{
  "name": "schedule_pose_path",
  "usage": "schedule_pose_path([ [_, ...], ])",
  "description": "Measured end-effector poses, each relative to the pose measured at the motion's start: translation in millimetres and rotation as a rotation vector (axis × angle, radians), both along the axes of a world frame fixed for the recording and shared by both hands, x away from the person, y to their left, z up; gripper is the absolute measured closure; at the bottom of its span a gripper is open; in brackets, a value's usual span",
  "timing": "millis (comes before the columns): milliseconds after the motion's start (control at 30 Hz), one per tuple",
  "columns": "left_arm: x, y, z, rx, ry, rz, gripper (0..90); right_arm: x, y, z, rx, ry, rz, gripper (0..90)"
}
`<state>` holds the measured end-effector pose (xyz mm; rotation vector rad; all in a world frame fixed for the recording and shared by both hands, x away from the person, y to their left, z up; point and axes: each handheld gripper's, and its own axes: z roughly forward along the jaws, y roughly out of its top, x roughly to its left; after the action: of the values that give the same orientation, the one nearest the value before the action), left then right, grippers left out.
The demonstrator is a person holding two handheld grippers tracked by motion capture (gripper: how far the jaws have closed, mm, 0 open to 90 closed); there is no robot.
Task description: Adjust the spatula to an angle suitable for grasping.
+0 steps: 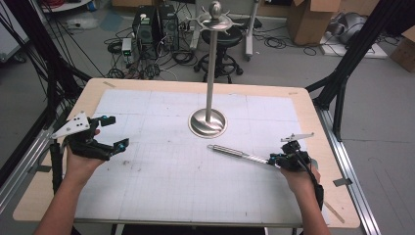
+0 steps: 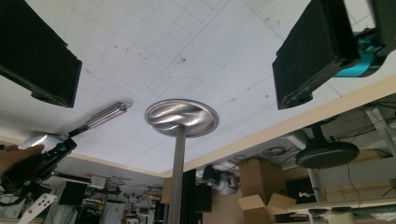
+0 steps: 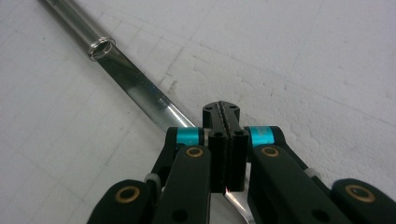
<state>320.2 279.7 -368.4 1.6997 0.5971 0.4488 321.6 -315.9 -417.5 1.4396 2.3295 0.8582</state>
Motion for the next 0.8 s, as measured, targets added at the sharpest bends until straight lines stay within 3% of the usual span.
schedule_pose_path([
  [233, 0.0, -0.5, 0.0, 0.000, -0.002, -0.003, 1.8, 3.6, -0.1, -1.2, 0.003, 0.015, -0.011, 90.0],
  [800, 0.6, -1.0, -1.1, 0.009, 0.004, -0.002, 1.8, -5.0, 2.4, 1.9, 0.013, 0.034, 0.000, 90.0],
])
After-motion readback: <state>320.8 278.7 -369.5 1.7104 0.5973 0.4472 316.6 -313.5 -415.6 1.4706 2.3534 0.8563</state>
